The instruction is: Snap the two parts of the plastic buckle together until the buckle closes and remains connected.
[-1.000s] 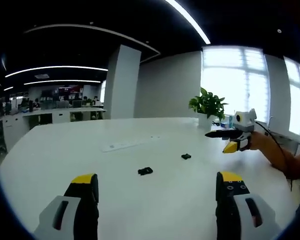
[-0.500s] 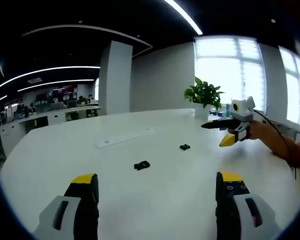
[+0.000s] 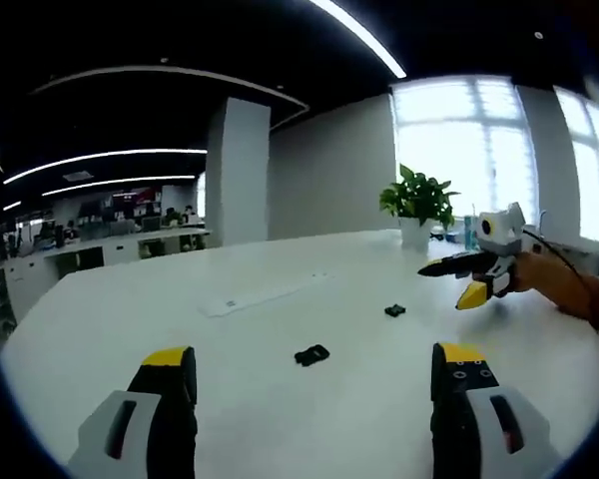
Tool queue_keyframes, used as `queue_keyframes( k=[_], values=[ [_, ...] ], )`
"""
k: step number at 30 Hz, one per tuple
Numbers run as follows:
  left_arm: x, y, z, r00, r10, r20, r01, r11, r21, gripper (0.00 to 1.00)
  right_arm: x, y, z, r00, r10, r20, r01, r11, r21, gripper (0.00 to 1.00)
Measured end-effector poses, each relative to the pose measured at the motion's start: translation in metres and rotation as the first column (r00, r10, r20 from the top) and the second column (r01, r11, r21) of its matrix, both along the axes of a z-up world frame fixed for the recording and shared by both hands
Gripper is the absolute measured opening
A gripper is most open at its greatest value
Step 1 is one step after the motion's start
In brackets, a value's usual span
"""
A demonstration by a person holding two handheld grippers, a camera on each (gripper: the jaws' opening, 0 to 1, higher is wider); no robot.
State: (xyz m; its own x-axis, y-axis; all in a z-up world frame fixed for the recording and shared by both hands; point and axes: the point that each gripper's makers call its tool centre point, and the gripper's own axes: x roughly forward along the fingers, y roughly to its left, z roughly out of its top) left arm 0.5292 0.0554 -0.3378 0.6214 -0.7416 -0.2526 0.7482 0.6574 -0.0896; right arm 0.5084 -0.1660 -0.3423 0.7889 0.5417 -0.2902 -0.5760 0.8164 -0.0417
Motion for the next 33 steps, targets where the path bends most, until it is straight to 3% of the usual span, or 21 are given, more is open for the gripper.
queue_keyframes(
  k=[2,5,11,18,33],
  values=[
    [0.001,0.000,-0.004,1.000,-0.002,0.018,0.001,0.998,0.058,0.99,0.000,0.001,0.004,1.000,0.001,-0.001,-0.001,1.000,0.026,0.88],
    [0.001,-0.003,-0.005,1.000,-0.008,-0.020,0.009,0.999,0.033,0.99,0.002,0.001,0.007,1.000,-0.004,0.013,0.003,0.999,0.034,0.91],
    [0.007,-0.006,0.003,0.999,0.001,-0.034,-0.002,0.999,-0.034,0.99,0.007,0.004,0.010,1.000,-0.001,0.026,0.000,1.000,0.031,0.96],
    [0.008,-0.007,0.006,1.000,-0.019,-0.024,0.018,0.999,-0.030,0.99,0.014,0.001,0.004,1.000,-0.007,-0.024,0.008,0.999,0.034,0.99],
    [0.036,-0.023,0.014,0.999,-0.032,-0.021,0.032,0.999,-0.027,0.99,0.016,0.001,0.005,1.000,-0.003,-0.016,0.003,1.000,0.010,0.99]
  ],
)
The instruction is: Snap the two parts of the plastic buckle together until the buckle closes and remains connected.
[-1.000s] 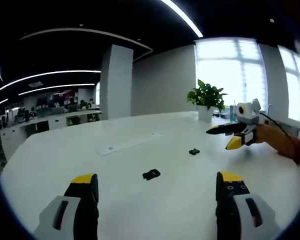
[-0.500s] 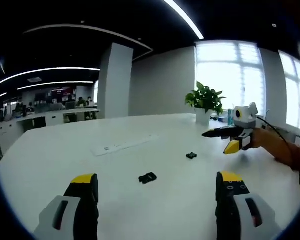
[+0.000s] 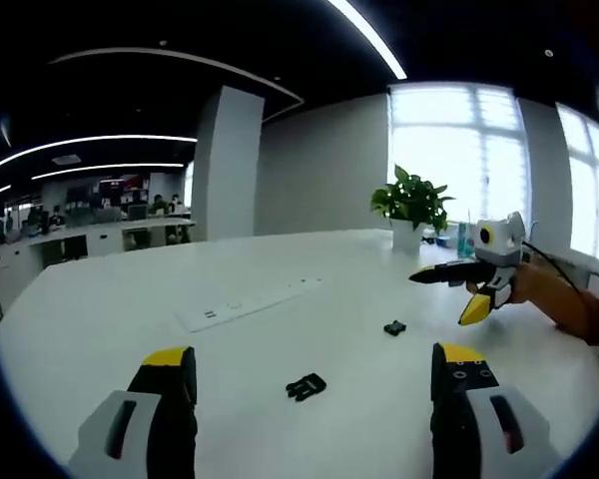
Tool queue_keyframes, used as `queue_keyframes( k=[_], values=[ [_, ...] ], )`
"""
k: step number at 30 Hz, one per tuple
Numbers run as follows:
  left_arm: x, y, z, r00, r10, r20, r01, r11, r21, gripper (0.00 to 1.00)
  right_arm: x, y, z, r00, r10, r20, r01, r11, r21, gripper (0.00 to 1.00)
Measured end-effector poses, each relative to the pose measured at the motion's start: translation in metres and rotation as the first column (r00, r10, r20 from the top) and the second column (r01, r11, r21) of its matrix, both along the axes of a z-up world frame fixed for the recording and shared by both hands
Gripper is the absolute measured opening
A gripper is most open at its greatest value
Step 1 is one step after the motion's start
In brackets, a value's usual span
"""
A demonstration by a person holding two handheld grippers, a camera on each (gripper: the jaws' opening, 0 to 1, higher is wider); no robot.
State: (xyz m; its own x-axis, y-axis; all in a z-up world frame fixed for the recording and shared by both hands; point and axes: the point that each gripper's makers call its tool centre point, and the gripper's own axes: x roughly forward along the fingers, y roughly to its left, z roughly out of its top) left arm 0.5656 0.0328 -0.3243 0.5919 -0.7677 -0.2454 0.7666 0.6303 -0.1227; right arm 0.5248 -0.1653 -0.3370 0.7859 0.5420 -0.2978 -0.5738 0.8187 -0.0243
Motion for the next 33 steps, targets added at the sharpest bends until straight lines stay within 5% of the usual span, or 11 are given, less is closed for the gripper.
queue_keyframes(
  k=[7,22,33],
  values=[
    [-0.003,0.004,-0.007,1.000,-0.001,0.000,0.001,1.000,0.022,0.99,0.000,0.001,0.000,1.000,0.020,-0.007,-0.020,1.000,0.002,0.99],
    [0.001,0.009,-0.014,1.000,-0.024,0.010,0.023,0.999,0.030,0.99,0.043,0.024,0.019,0.998,0.043,0.043,-0.043,0.999,-0.004,0.97],
    [0.019,0.008,-0.012,0.997,-0.072,0.011,0.072,0.997,0.039,0.90,0.054,0.023,0.015,0.998,0.057,0.038,-0.057,0.998,-0.014,0.95]
  ],
)
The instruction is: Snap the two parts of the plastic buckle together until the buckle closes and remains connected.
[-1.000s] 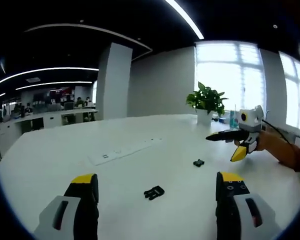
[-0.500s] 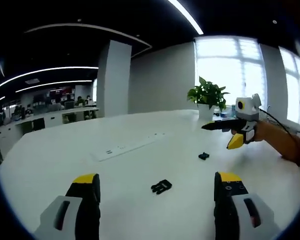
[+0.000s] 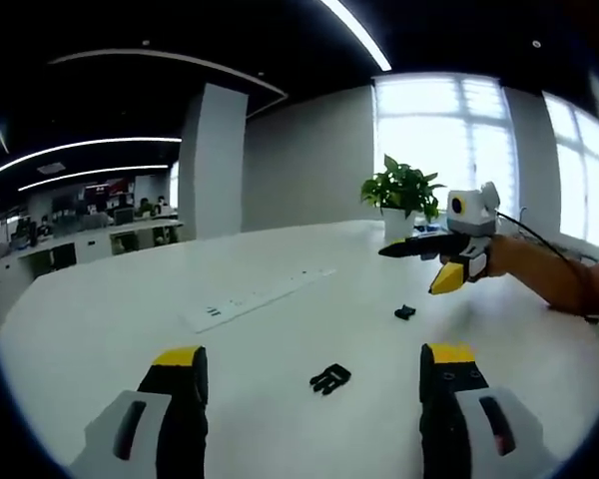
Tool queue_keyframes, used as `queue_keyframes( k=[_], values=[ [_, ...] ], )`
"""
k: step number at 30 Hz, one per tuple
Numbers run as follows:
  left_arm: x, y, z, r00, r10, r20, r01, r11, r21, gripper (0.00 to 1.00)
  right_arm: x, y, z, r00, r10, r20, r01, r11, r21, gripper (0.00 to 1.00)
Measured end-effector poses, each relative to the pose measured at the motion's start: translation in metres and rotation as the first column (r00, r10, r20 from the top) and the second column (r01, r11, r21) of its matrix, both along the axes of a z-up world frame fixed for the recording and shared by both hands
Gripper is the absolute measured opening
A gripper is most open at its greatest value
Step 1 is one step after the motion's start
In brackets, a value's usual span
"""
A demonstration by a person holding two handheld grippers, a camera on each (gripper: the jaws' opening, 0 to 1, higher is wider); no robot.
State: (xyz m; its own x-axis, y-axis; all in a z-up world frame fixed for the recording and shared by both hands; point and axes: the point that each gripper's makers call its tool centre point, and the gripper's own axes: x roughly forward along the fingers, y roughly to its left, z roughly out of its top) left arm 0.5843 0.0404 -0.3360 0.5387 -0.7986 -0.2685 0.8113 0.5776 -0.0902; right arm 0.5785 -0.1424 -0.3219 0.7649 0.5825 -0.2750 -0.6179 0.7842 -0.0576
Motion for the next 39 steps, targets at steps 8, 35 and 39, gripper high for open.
queue_keyframes(
  k=[8,35,39],
  values=[
    [0.005,0.007,-0.007,1.000,-0.001,-0.009,0.001,1.000,0.020,0.90,0.010,-0.008,0.002,1.000,-0.021,-0.001,0.021,1.000,0.011,0.93],
    [0.020,-0.003,0.003,0.995,-0.095,0.022,0.093,0.994,0.065,0.85,0.024,0.001,0.018,0.999,0.017,0.031,-0.018,1.000,0.009,0.88],
    [0.024,-0.007,0.003,0.993,-0.116,0.034,0.112,0.989,0.094,0.84,0.021,0.003,0.017,0.999,0.029,0.028,-0.029,1.000,0.003,0.86]
  ],
)
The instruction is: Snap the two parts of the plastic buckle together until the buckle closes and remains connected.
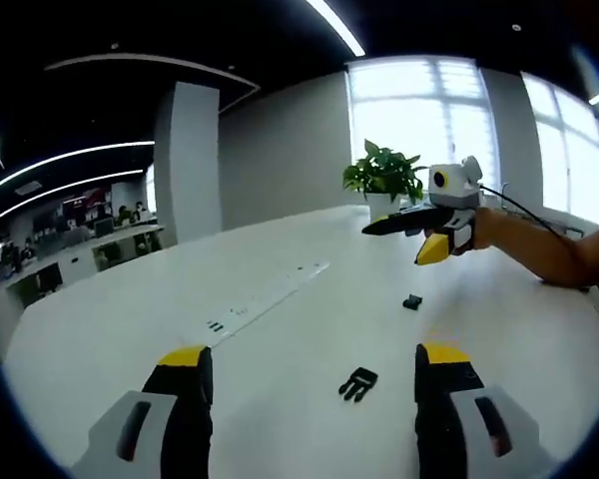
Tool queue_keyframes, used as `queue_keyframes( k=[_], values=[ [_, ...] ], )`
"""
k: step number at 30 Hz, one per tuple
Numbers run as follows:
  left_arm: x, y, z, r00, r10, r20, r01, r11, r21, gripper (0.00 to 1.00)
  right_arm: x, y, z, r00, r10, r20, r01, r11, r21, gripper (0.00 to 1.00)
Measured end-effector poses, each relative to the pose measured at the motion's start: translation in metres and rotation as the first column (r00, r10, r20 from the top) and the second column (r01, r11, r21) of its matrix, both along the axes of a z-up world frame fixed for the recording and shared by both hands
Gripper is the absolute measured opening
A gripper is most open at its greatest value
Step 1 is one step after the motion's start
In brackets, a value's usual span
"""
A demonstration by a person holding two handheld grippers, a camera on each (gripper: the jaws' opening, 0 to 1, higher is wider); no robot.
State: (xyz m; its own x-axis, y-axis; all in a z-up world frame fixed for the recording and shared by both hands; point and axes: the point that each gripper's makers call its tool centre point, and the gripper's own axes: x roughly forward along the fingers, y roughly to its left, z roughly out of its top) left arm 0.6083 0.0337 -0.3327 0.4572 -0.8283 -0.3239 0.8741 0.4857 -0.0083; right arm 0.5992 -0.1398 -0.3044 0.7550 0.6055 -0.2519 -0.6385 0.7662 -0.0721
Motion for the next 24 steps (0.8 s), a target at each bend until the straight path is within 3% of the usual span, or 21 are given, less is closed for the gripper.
queue_keyframes(
  k=[7,19,24],
  values=[
    [0.002,-0.007,0.000,1.000,-0.025,0.007,0.025,1.000,0.011,0.83,0.007,-0.013,0.005,1.000,-0.013,0.016,0.014,1.000,-0.010,0.82],
    [0.000,-0.011,-0.005,0.998,-0.060,0.006,0.060,0.998,0.033,0.81,0.012,-0.008,0.005,1.000,0.006,0.014,-0.005,1.000,-0.015,0.78],
    [-0.004,-0.012,-0.008,0.996,-0.088,0.003,0.087,0.995,0.046,0.81,0.008,-0.008,0.002,1.000,0.024,0.008,-0.024,0.999,-0.032,0.71]
  ],
)
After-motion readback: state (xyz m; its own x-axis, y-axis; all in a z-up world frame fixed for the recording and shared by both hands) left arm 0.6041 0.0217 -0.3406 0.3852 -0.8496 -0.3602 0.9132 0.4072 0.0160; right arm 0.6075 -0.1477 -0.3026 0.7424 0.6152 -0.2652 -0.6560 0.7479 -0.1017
